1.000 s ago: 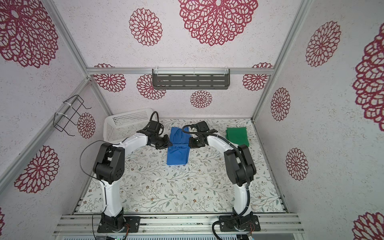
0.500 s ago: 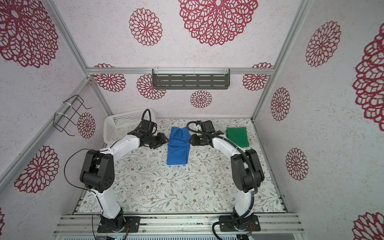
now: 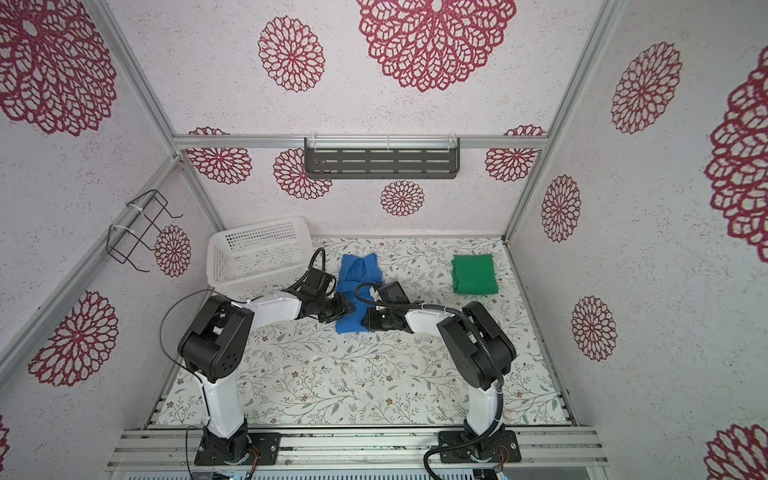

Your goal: Fold and stack the tank tops

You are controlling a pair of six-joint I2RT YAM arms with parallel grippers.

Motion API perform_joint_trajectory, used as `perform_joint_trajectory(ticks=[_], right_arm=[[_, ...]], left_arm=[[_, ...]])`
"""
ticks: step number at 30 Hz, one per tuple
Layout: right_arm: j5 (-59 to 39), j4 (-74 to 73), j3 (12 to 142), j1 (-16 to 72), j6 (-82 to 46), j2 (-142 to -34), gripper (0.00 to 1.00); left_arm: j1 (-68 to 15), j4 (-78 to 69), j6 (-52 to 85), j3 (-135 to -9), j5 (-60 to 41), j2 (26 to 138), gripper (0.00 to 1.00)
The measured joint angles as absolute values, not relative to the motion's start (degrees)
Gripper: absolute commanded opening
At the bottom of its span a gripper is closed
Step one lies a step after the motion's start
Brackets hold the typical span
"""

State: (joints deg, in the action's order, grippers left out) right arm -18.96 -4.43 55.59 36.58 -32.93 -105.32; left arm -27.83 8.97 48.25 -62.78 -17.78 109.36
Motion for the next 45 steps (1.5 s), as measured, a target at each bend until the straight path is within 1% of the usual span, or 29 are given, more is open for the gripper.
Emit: perform_joint_trajectory(ticks=[3, 6, 9, 12, 14, 16, 19, 22, 28, 30, 34, 37, 40, 42, 45], right_arm=[[-17.6, -4.2, 47.7, 39.4, -35.0, -97.5, 0.31], [-17.6, 0.3, 43.0, 41.8, -36.0, -87.4, 0.39], [-17.7, 3.7, 42.8, 39.9, -35.6, -80.4, 0.41], [-17.8, 4.6, 44.4, 35.4, -34.5, -78.7, 0.40], [-18.1, 4.6, 46.0, 33.0, -33.6, -80.4, 0.39], [-18.5, 4.4, 48.1, 31.5, -32.7, -84.0, 0.38], [-19.8, 3.5, 51.9, 31.0, -31.4, -90.4, 0.38], [-21.1, 2.8, 55.7, 31.1, -30.2, -96.1, 0.35], [-23.6, -1.6, 62.7, 31.3, -29.6, -104.8, 0.29], [-23.8, -3.5, 65.0, 31.3, -29.7, -108.0, 0.28], [-20.6, -4.4, 69.1, 31.2, -29.5, -113.3, 0.28], [-16.5, -3.6, 69.6, 30.8, -29.5, -113.4, 0.32], [-14.1, -2.4, 69.2, 30.1, -28.9, -110.8, 0.35], [-13.8, -1.6, 67.7, 29.8, -28.3, -107.6, 0.35], [-15.5, -0.8, 64.4, 29.5, -28.0, -102.1, 0.34]], left_arm=[[-31.3, 10.4, 49.6, -55.4, -17.3, 101.9, 0.56], [-33.6, 15.5, 50.5, -50.6, -16.7, 91.7, 0.58], [-32.1, 18.8, 50.6, -50.2, -14.7, 81.8, 0.57], [-27.7, 17.7, 50.6, -49.8, -14.2, 76.2, 0.52], [-25.0, 15.5, 51.2, -48.6, -14.4, 76.4, 0.51], [-23.7, 13.5, 52.0, -47.3, -14.5, 79.0, 0.51], [-24.3, 10.9, 53.1, -46.0, -15.2, 84.1, 0.51], [-24.7, 8.7, 53.7, -46.5, -16.1, 89.3, 0.47], [-24.5, 6.1, 53.6, -53.9, -17.9, 99.7, 0.46], [-24.0, 5.5, 53.1, -57.7, -18.7, 103.9, 0.46], [-21.4, 8.0, 50.7, -64.9, -18.8, 109.7, 0.47], [-19.3, 10.9, 48.7, -67.8, -17.5, 109.1, 0.48], [-18.0, 13.5, 47.3, -68.2, -15.7, 105.0, 0.48], [-18.1, 13.2, 47.4, -66.3, -15.6, 100.5, 0.48], [-19.4, 10.6, 49.1, -59.6, -15.9, 92.5, 0.48]])
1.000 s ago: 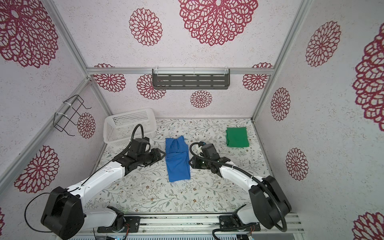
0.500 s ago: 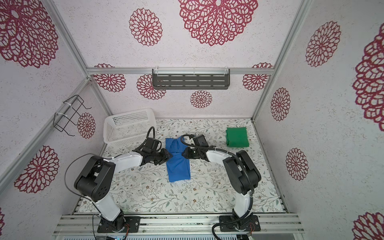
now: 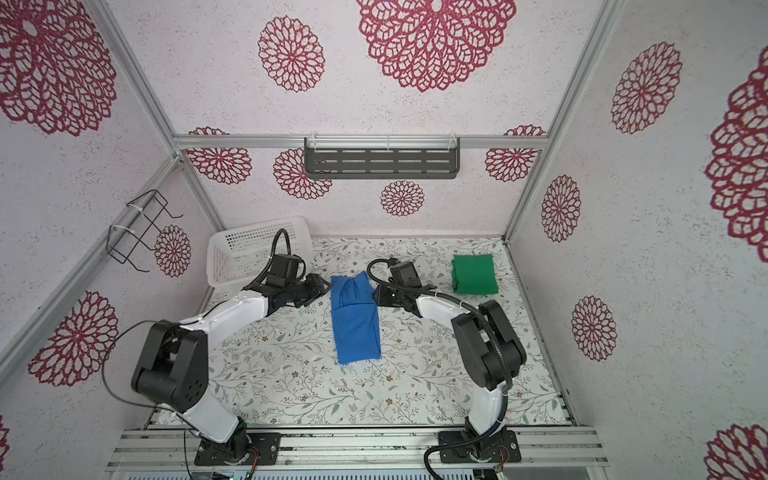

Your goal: Fold and stack the tank tops

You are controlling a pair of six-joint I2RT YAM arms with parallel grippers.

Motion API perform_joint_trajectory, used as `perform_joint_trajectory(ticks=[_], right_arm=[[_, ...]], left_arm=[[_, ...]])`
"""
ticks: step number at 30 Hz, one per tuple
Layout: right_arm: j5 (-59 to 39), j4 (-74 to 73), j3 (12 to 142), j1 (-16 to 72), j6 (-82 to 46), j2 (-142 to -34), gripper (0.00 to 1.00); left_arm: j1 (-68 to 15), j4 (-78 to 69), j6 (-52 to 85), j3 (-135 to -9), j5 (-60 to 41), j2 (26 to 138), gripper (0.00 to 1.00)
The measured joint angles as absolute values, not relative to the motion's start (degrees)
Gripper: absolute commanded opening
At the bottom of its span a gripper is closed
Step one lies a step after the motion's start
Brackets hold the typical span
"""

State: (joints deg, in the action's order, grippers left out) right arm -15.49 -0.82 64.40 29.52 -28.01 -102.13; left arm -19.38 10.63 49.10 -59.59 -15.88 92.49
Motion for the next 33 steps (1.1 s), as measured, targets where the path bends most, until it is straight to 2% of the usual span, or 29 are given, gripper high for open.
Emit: perform_joint_trajectory(ticks=[4, 11, 18, 25, 29, 33], right_arm=[[-20.1, -0.3, 59.2, 30.0, -28.0, -98.1, 0.32], [-24.5, 2.2, 53.6, 32.7, -28.1, -98.3, 0.35], [-25.9, 0.7, 53.4, 33.4, -28.1, -99.4, 0.37], [-26.0, 0.2, 53.4, 33.4, -28.1, -101.6, 0.41], [-26.2, -0.2, 53.4, 33.5, -28.1, -102.5, 0.37], [-26.5, -0.2, 53.4, 33.8, -28.6, -102.9, 0.27]], left_arm=[[-22.9, 6.8, 53.0, -48.9, -16.1, 86.7, 0.48], [-28.0, 2.5, 60.2, -37.0, -16.3, 85.8, 0.49], [-31.1, -4.4, 65.1, -34.4, -16.2, 86.4, 0.47], [-32.0, -7.8, 67.1, -34.2, -16.1, 88.0, 0.37], [-32.1, -8.1, 67.4, -34.2, -16.1, 88.1, 0.32], [-32.2, -8.1, 67.5, -34.2, -15.9, 88.1, 0.27]])
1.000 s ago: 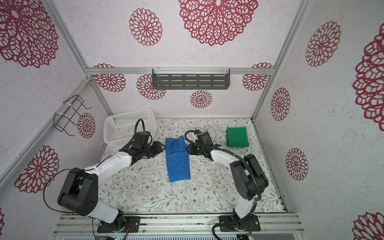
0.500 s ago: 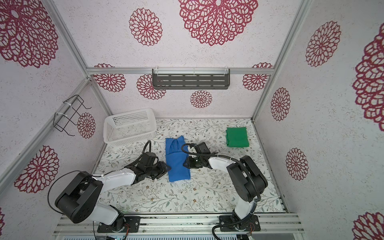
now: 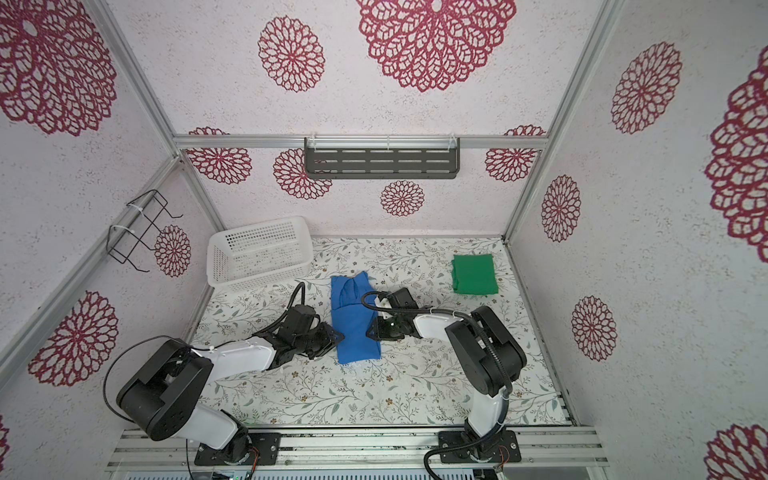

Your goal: Fold and stack the tank tops

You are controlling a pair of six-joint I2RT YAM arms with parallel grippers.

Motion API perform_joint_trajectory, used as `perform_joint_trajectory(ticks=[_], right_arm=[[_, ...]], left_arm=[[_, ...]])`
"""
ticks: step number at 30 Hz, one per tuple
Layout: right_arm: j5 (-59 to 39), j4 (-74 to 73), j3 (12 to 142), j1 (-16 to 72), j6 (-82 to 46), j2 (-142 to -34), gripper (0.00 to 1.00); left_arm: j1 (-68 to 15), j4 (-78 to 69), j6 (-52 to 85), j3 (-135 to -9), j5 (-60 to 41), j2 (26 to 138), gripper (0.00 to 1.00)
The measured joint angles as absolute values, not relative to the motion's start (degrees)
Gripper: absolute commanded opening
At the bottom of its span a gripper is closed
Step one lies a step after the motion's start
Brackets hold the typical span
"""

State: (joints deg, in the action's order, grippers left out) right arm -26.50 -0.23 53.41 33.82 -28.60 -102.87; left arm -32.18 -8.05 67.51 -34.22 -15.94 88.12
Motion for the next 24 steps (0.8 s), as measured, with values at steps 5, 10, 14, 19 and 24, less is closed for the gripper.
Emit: perform_joint_trajectory(ticks=[5, 10, 14, 19, 24], right_arm=[[-26.8, -0.4, 53.4, 34.0, -28.7, -102.8, 0.11], [-26.5, 0.7, 53.1, 34.2, -28.6, -100.6, 0.00], [-25.7, 1.2, 51.6, 34.5, -28.6, -95.7, 0.00], [-25.3, 1.1, 47.5, 35.2, -29.1, -89.4, 0.00], [-25.3, -0.2, 42.2, 36.2, -31.2, -87.9, 0.00]], left_arm=[[-32.2, -7.8, 67.4, -34.2, -15.9, 88.1, 0.19], [-32.2, -6.5, 67.0, -34.2, -15.7, 87.7, 0.08], [-32.3, -4.6, 66.4, -34.2, -15.6, 86.0, 0.02], [-32.7, -1.8, 65.8, -34.2, -15.0, 82.8, 0.00], [-33.6, -1.1, 65.8, -33.3, -14.7, 82.3, 0.00]])
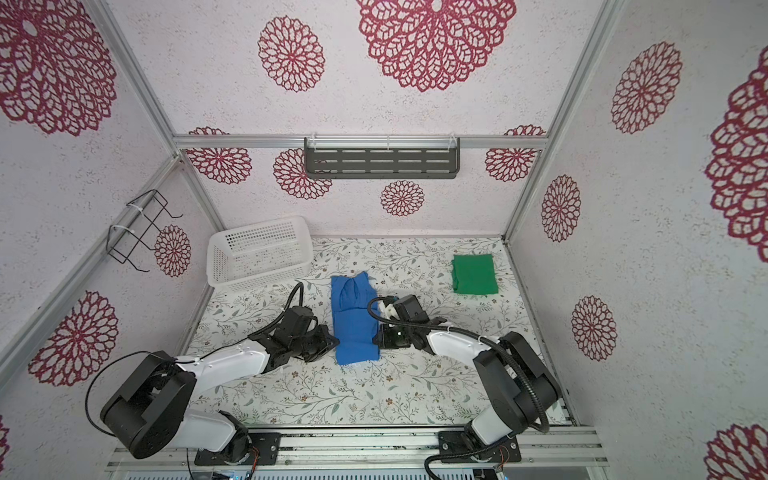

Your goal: Fold and stack the tank tops

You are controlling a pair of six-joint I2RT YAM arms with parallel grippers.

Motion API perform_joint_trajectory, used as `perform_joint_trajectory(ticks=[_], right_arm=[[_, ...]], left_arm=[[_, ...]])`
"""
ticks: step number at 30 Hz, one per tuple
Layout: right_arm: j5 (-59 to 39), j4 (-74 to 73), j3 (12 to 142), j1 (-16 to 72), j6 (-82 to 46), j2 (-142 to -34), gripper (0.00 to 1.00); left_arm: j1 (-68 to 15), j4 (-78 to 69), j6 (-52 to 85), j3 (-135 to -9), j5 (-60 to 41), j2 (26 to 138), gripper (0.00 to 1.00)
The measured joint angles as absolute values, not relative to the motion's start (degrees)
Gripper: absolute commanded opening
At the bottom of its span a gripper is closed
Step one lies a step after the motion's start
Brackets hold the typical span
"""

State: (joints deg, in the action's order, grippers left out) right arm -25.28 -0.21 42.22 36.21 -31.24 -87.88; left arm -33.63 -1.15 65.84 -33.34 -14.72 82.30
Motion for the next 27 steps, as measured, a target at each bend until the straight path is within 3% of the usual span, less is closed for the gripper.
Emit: perform_joint_trajectory(ticks=[8, 9, 12, 14, 21, 27], right_arm=[[-23.8, -3.7, 38.2, 36.4, -32.7, -89.9, 0.05], [-23.6, -3.9, 38.5, 36.4, -32.7, -90.0, 0.07], [-22.7, -3.9, 40.5, 36.3, -32.2, -90.0, 0.19], [-22.1, -3.1, 42.3, 36.0, -31.8, -90.0, 0.24], [-18.0, 3.7, 45.4, 36.4, -30.1, -83.8, 0.22], [-18.5, 2.7, 44.5, 41.5, -32.8, -81.8, 0.20]], left_arm=[[-34.8, -1.3, 66.5, -28.7, -14.3, 82.5, 0.02], [-34.9, -1.0, 66.6, -28.3, -14.2, 82.0, 0.07], [-34.9, 1.3, 66.6, -28.1, -13.1, 78.3, 0.34], [-34.9, 3.4, 66.3, -28.2, -12.1, 75.2, 0.40], [-35.7, 11.0, 66.2, -30.9, -9.4, 68.5, 0.36], [-40.6, 7.9, 67.7, -33.2, -9.5, 73.0, 0.35]])
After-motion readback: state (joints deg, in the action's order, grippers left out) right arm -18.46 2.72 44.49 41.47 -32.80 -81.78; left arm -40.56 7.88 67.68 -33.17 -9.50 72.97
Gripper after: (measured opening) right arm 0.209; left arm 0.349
